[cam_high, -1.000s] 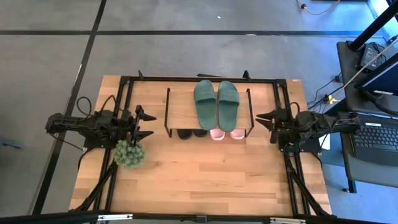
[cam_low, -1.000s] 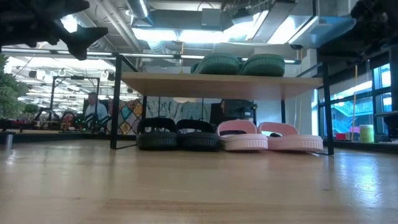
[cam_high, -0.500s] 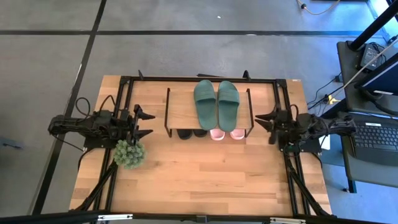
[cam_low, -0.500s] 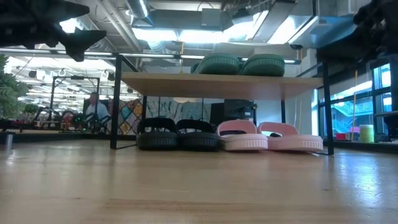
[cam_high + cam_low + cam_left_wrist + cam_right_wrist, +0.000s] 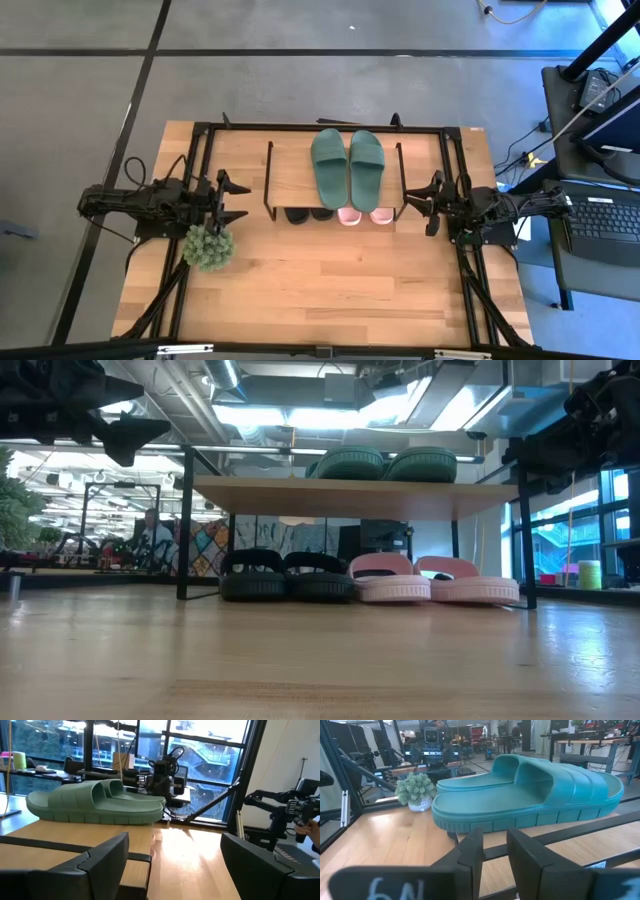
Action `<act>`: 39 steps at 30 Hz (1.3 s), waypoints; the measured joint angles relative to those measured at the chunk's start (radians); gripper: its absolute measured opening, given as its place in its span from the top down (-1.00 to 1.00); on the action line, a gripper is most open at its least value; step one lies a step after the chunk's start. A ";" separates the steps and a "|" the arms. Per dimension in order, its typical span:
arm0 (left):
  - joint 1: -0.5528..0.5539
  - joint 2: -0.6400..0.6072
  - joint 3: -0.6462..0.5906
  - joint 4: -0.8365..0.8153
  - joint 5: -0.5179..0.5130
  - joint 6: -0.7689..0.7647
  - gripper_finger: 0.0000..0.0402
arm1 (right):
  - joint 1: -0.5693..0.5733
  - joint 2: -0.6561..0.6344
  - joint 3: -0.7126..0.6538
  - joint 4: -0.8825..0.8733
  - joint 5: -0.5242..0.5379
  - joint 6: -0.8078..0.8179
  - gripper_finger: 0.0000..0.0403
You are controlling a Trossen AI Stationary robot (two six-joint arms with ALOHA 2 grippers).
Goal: Pick and place slides into the shelf
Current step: Return to Home Position
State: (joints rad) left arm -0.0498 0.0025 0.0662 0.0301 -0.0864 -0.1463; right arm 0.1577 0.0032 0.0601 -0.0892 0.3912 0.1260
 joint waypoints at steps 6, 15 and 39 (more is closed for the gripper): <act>0.000 0.000 -0.051 0.028 0.000 0.011 -0.52 | 0.000 0.000 0.000 -0.003 0.000 -0.003 0.56; 0.000 0.003 -0.058 0.010 -0.097 0.045 -0.52 | 0.000 0.000 0.000 -0.006 0.000 -0.004 0.56; 0.000 0.004 -0.058 0.023 -0.165 0.046 -0.52 | 0.000 0.002 -0.001 0.009 0.000 -0.026 0.56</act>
State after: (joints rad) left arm -0.0498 0.0063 0.0078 0.0528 -0.2512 -0.1008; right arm 0.1577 0.0048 0.0594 -0.0800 0.3908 0.0998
